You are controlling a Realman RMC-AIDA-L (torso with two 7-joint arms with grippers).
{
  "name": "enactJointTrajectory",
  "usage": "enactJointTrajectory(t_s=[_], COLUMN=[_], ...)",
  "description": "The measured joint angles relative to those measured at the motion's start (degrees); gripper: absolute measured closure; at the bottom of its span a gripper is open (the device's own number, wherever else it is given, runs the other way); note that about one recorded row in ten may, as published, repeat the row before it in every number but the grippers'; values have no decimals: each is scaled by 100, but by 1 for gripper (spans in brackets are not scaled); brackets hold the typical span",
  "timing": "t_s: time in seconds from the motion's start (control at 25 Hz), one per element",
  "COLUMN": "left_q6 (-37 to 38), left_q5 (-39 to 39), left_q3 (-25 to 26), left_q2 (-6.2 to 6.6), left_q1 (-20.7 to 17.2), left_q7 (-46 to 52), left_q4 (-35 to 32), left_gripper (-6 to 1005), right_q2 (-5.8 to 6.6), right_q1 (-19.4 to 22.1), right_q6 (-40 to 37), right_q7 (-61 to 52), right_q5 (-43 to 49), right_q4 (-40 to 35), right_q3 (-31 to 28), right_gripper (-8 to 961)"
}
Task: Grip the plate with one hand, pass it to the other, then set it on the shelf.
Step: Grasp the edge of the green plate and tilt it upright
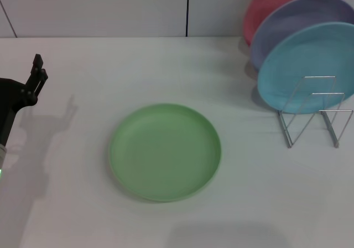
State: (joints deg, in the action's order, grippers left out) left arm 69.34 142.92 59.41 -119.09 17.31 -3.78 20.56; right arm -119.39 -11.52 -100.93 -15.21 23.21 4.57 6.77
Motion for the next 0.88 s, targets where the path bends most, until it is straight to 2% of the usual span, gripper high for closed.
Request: enactJointTrajectory(t_s=[0.4,0.6,0.8,0.88], left_q6=[0,-112,-1540,-2517], left_q5=[34,46,133,333], left_q3=[-139,-336,-93,210], left_q2=[12,65,277,353], left_q1=[20,-47,-256,-445], left_q7=[28,14,-369,-598], left_q4=[18,386,1779,2661], left_gripper=[166,165,165,165], right_q2=[-5,1,8,13], right_q1=[-12,-60,-76,-80], right_q6=[35,125,130,136], right_q7=[0,55,11,1], right_q5=[18,80,132,133], right_q4=[1,9,9,9], right_q3=[26,65,69,96], right_gripper=[118,118,118,118])
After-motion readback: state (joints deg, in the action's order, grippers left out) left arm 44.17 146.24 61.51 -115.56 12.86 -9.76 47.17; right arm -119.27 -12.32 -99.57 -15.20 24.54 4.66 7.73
